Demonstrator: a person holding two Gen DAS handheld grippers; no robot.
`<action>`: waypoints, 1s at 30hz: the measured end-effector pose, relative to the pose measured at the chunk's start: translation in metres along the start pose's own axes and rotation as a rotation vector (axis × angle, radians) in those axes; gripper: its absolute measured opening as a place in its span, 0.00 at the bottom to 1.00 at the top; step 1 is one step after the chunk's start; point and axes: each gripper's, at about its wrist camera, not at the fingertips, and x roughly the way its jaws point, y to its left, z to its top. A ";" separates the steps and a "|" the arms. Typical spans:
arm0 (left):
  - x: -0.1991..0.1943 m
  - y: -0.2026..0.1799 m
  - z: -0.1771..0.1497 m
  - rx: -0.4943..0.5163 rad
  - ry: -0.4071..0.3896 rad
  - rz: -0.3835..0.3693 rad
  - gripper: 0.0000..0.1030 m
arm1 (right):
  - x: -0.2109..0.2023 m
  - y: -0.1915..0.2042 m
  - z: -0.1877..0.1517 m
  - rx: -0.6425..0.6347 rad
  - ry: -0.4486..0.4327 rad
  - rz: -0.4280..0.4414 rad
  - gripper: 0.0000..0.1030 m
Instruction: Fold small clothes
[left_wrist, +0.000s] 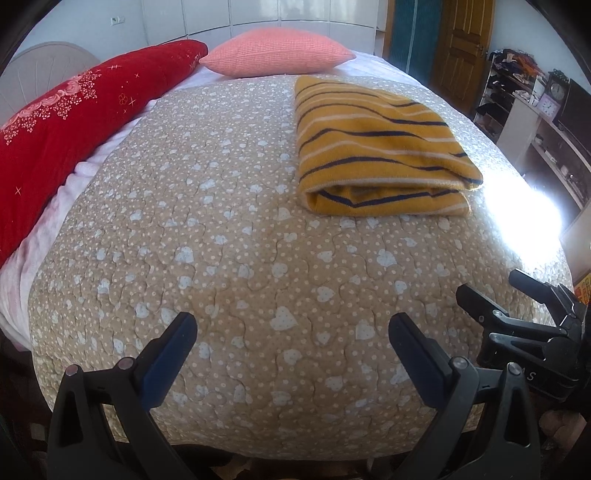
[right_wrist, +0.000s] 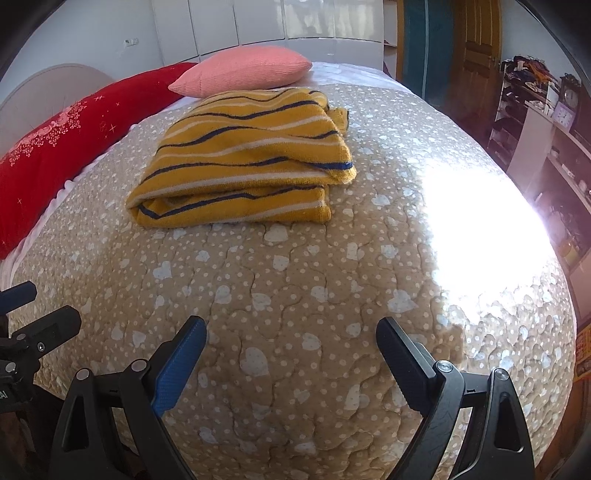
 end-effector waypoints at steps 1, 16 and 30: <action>0.000 0.001 0.000 -0.003 0.000 -0.002 1.00 | -0.001 0.002 0.001 -0.009 -0.003 -0.009 0.93; -0.004 -0.013 0.000 -0.005 -0.009 0.018 1.00 | -0.007 0.013 0.008 -0.136 -0.027 -0.175 0.93; -0.007 -0.026 -0.004 0.029 -0.020 0.028 1.00 | -0.017 0.004 0.005 -0.135 -0.045 -0.242 0.93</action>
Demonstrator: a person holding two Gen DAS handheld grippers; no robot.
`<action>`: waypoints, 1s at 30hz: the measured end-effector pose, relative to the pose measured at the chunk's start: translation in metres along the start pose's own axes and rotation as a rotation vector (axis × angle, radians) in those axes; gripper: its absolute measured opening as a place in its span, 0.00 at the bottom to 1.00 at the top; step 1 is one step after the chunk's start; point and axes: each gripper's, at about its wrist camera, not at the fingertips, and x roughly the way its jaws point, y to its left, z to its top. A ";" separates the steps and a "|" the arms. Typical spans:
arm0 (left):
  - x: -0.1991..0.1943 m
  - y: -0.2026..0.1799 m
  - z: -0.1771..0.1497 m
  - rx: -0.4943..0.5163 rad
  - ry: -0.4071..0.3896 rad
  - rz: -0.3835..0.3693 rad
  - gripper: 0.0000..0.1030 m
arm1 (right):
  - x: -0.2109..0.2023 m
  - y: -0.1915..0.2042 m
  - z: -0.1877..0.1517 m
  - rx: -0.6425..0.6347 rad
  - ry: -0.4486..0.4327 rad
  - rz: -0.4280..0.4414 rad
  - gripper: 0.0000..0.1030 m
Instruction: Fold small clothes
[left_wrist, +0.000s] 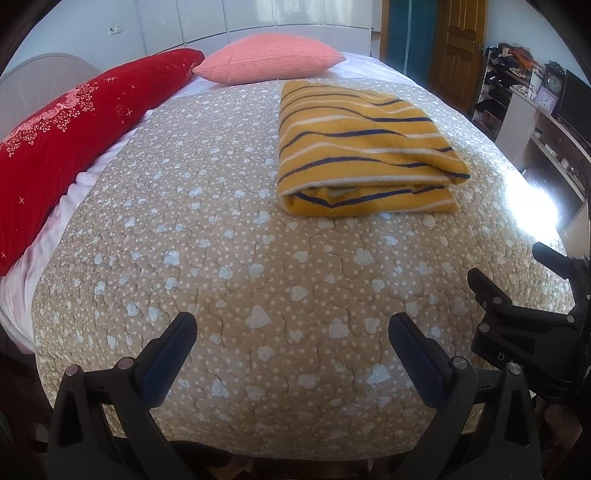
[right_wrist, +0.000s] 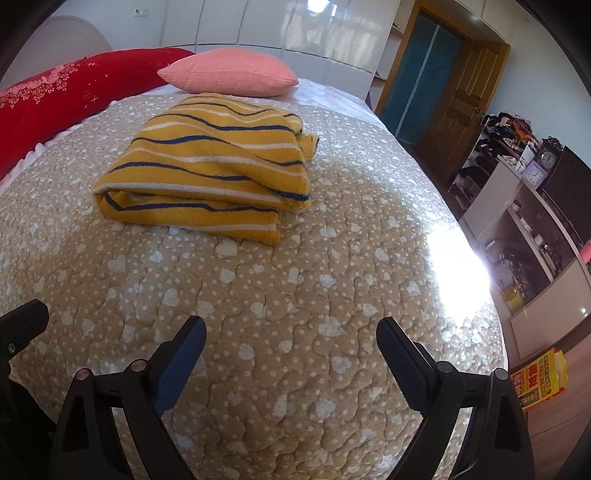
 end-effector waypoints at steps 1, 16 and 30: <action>0.000 0.001 0.000 0.000 0.000 0.001 1.00 | 0.000 0.000 0.000 0.002 0.002 0.001 0.93; -0.004 0.001 -0.002 -0.001 -0.010 0.014 1.00 | -0.002 0.006 -0.003 -0.017 0.011 -0.003 0.93; -0.006 0.002 -0.003 0.001 -0.011 0.020 1.00 | -0.005 0.010 -0.005 -0.026 0.012 -0.001 0.93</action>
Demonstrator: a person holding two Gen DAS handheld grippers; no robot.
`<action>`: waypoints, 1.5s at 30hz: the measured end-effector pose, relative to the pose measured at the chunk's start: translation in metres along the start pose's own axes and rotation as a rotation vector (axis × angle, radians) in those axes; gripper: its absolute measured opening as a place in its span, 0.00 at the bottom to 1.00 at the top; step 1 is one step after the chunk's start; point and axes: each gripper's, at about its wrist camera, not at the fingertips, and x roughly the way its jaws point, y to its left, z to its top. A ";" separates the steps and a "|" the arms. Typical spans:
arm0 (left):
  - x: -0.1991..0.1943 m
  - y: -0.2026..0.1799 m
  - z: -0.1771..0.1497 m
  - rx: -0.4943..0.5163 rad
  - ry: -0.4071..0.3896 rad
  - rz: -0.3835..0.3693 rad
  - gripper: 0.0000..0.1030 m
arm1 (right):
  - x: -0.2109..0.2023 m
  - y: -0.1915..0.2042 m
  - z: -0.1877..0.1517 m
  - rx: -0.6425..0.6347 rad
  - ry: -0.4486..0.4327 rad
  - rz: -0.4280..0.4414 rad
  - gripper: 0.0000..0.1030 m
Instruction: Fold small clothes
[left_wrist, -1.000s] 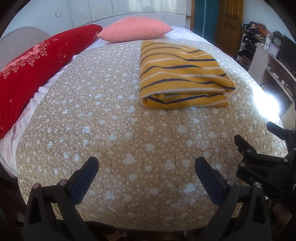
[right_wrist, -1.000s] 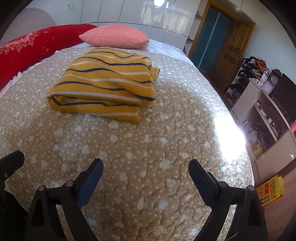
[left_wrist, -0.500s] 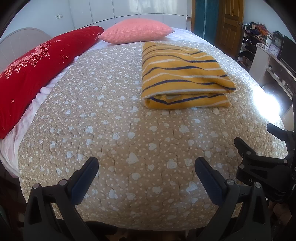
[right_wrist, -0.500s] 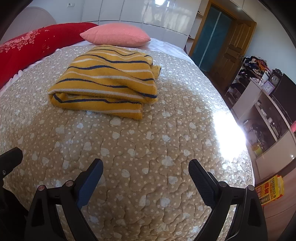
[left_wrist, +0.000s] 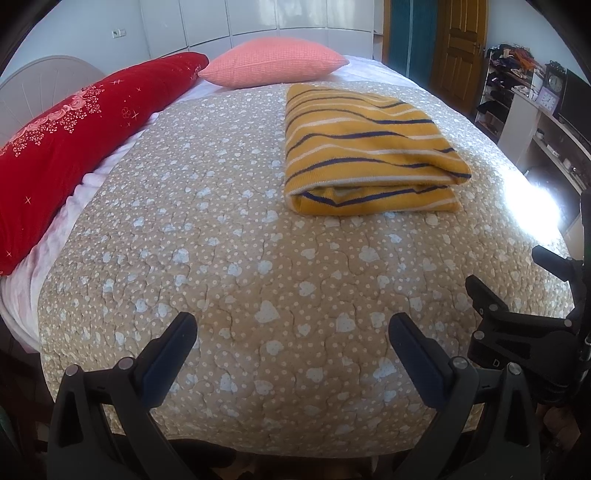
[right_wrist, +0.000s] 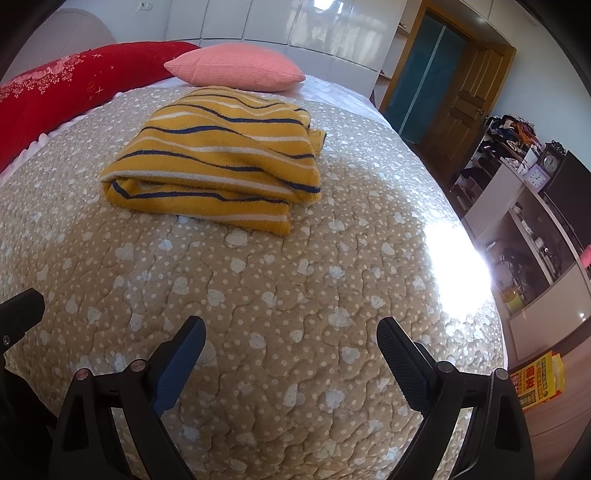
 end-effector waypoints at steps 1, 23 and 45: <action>0.000 0.000 0.000 0.001 -0.001 0.000 1.00 | 0.000 0.000 -0.001 0.001 0.000 0.002 0.93; 0.005 0.002 -0.002 0.001 0.011 0.002 1.00 | 0.004 0.005 0.001 -0.018 0.013 -0.002 0.93; 0.022 0.017 0.001 -0.053 0.036 -0.052 1.00 | 0.016 0.007 0.012 -0.026 0.029 0.018 0.93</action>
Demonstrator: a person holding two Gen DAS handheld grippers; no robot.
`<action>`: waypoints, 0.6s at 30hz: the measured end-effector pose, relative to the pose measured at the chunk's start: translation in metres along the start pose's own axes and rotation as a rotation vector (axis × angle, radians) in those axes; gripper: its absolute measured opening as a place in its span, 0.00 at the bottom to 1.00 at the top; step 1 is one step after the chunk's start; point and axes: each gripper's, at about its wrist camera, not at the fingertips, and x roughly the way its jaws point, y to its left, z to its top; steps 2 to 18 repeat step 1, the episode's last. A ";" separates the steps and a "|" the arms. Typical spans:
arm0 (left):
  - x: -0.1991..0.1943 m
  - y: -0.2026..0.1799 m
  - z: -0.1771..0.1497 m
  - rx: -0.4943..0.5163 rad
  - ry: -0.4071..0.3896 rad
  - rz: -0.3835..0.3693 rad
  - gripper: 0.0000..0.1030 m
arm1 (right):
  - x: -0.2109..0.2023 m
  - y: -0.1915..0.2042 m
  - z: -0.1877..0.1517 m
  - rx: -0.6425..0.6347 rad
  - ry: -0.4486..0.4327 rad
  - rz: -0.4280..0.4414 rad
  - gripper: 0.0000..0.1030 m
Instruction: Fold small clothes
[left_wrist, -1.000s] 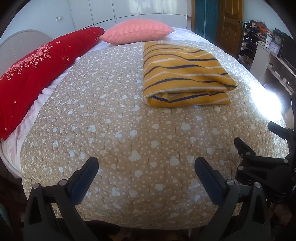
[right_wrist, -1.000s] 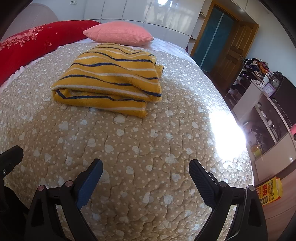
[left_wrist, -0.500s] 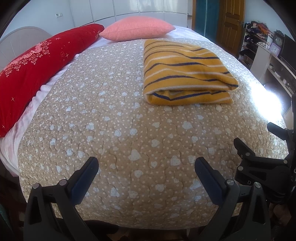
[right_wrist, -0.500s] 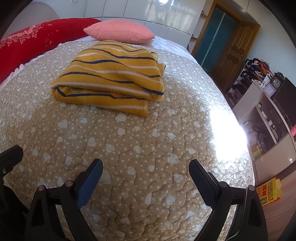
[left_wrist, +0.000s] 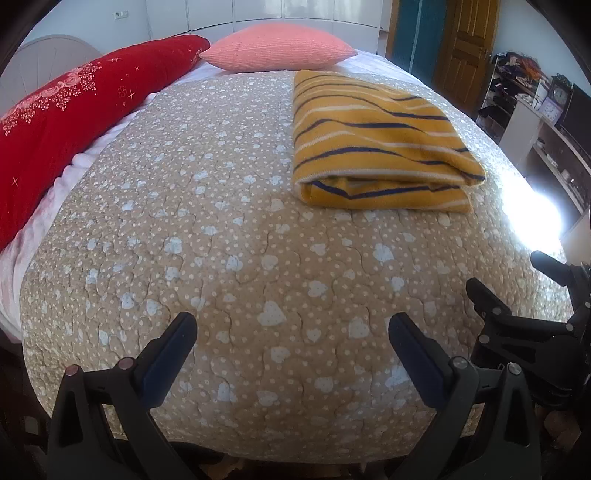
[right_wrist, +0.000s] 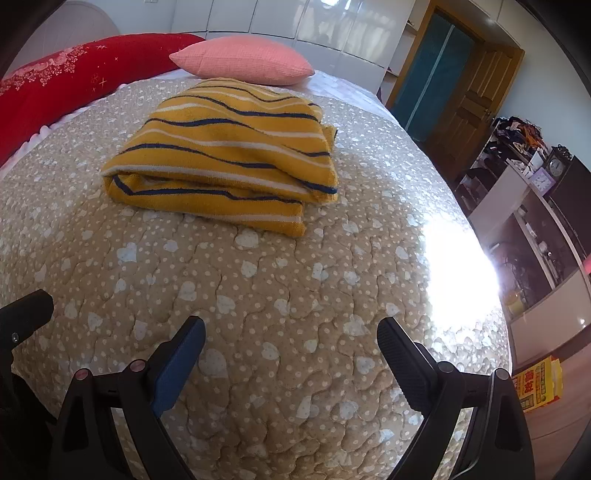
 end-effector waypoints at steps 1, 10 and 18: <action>0.001 0.001 0.001 -0.005 0.001 -0.002 1.00 | 0.001 0.000 0.002 0.002 0.001 0.004 0.93; 0.001 0.001 0.001 -0.005 0.001 -0.002 1.00 | 0.001 0.000 0.002 0.002 0.001 0.004 0.93; 0.001 0.001 0.001 -0.005 0.001 -0.002 1.00 | 0.001 0.000 0.002 0.002 0.001 0.004 0.93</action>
